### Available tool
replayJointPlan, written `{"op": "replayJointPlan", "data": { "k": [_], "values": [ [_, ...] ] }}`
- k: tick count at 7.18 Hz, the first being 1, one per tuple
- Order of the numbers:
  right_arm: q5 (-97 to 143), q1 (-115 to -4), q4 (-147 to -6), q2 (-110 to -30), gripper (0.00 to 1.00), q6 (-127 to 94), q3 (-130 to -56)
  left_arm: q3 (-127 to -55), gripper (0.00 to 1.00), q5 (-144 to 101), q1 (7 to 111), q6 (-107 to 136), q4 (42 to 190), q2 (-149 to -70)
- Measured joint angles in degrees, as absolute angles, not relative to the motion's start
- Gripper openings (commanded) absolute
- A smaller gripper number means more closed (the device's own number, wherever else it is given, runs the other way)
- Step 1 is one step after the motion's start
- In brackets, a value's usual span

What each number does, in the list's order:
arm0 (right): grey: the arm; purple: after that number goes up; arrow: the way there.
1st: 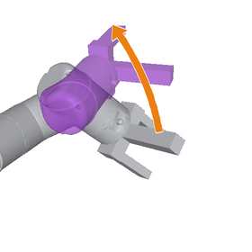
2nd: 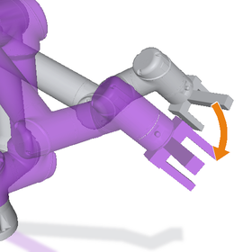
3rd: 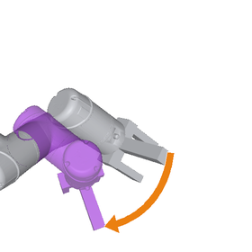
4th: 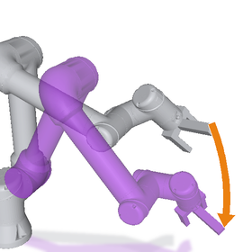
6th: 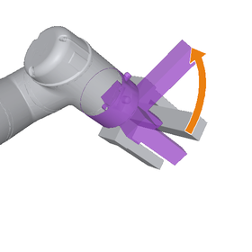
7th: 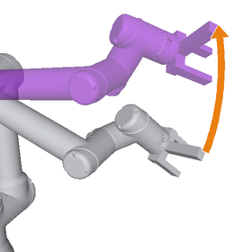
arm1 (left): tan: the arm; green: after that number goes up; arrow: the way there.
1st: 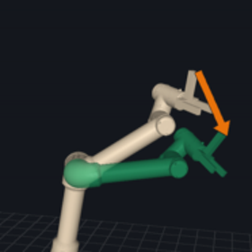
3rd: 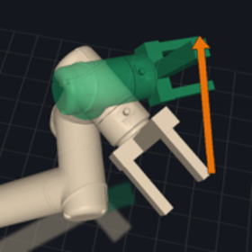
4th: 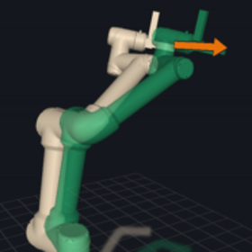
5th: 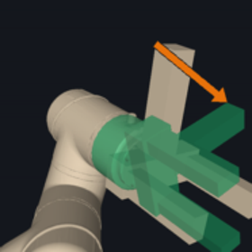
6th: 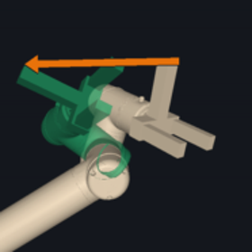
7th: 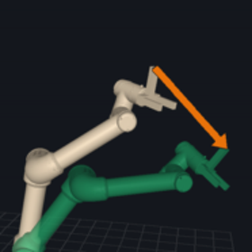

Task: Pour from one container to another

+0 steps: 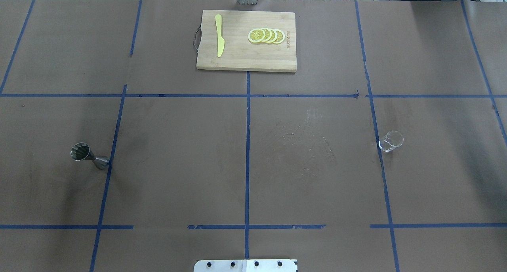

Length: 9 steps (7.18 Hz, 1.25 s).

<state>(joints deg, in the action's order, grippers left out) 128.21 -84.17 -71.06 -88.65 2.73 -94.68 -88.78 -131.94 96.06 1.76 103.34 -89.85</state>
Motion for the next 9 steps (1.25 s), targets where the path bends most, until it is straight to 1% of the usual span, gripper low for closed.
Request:
{"op": "replayJointPlan", "data": {
  "k": [2,3,6,9],
  "values": [
    [130.3,-87.9,-83.0,-89.8,1.00,6.9,-95.3,-88.8,1.00,-132.0,96.1,1.8,103.3,-89.8],
    [130.3,-88.3,-85.4,-91.8,1.00,7.0,-95.3,-89.0,1.00,-132.0,96.1,1.8,103.1,-89.9],
    [130.9,-88.5,-86.7,-96.2,1.00,6.9,-95.2,-89.0,1.00,-132.0,93.5,1.9,102.5,-90.1],
    [131.5,-88.6,-86.6,-97.1,1.00,6.9,-97.1,-88.9,1.00,-131.9,90.5,2.0,102.1,-89.3]
  ]
}}
